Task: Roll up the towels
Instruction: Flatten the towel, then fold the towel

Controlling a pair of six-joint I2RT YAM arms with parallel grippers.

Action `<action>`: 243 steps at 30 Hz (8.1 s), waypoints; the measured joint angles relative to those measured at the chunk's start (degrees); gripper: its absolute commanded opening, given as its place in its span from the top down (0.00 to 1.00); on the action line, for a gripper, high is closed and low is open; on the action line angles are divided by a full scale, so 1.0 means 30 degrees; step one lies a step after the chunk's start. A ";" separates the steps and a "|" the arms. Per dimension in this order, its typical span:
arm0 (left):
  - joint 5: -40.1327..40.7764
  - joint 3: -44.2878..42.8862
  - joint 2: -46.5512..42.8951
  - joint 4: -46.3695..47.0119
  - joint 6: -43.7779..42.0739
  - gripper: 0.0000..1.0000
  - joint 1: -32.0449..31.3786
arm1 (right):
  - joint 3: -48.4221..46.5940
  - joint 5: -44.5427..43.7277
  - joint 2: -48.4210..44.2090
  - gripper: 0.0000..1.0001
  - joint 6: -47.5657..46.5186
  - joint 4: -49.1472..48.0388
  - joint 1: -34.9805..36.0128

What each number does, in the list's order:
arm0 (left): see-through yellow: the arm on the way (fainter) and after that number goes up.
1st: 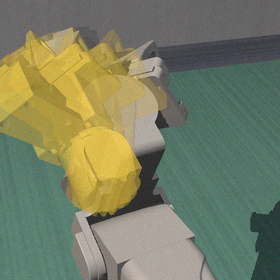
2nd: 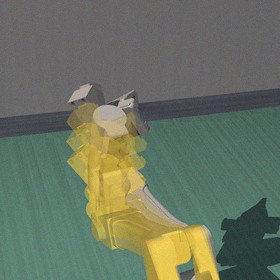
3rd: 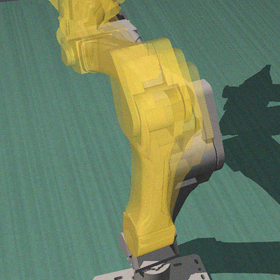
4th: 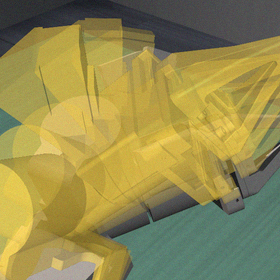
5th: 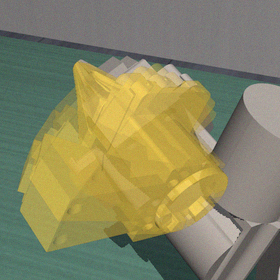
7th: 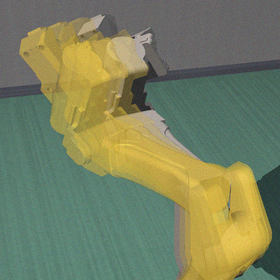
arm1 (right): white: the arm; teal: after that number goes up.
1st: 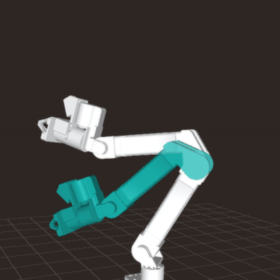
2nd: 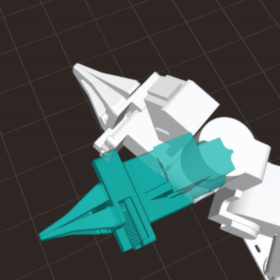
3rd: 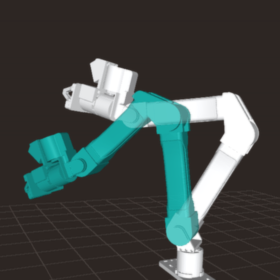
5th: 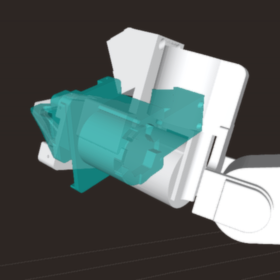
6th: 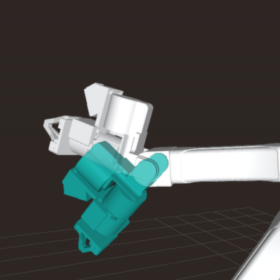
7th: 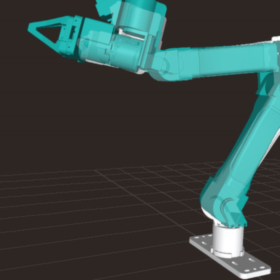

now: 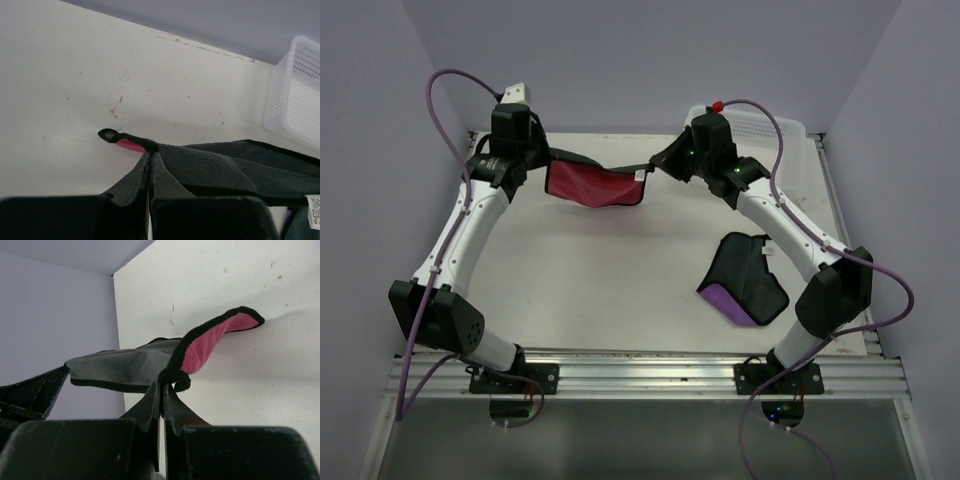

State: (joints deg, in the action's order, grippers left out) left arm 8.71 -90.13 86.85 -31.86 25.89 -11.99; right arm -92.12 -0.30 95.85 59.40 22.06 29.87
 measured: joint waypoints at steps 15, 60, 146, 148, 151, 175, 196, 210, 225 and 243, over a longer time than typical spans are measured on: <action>-0.4393 1.2429 -0.7227 0.2025 0.1749 1.00 0.0452 | 1.0914 0.1683 -0.5996 1.00 0.0066 -0.1224 0.0415; -0.3679 1.8258 -0.8524 0.3759 0.4269 1.00 -0.1020 | 1.3493 0.0962 -0.4626 1.00 0.1843 -0.2368 0.2011; -0.1362 1.2633 0.0517 0.5668 0.2477 1.00 0.1122 | 0.2062 0.3453 0.6725 1.00 0.1705 -0.2069 -0.1260; -0.1370 1.2531 0.0583 0.5690 0.2477 1.00 0.1129 | 0.2047 0.3461 0.6768 1.00 0.1705 -0.2069 -0.1304; -0.1406 1.2466 0.0627 0.5705 0.2470 1.00 0.1129 | 0.1996 0.3468 0.6943 1.00 0.1705 -0.2076 -0.1406; -0.1698 1.0673 0.2193 0.5705 0.2419 0.99 0.1384 | 0.1246 0.3519 0.8087 1.00 0.1734 -0.2047 -0.1880; -0.1923 0.9857 0.3781 0.5814 0.1974 0.38 0.2200 | -0.0539 0.3606 0.9464 0.77 0.2251 -0.1785 -0.2055; -0.2601 1.0032 0.2871 0.6550 0.1967 0.35 0.2747 | -0.2980 0.4182 1.0608 0.46 0.1341 -0.1035 -0.2535; -0.4845 1.1366 0.2805 0.7934 0.1792 0.46 0.2739 | -0.3949 0.5246 1.0790 0.50 -0.1698 0.0233 -0.3235; -0.5268 1.1570 0.4575 0.8342 0.1807 0.66 0.2739 | -0.3534 0.5319 1.0564 0.57 -0.4364 0.0554 -0.2601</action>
State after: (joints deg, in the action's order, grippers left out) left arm -7.09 -55.42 100.57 -6.83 31.31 -3.77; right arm -102.72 15.66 127.55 46.30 23.73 22.06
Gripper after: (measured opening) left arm 0.391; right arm 0.440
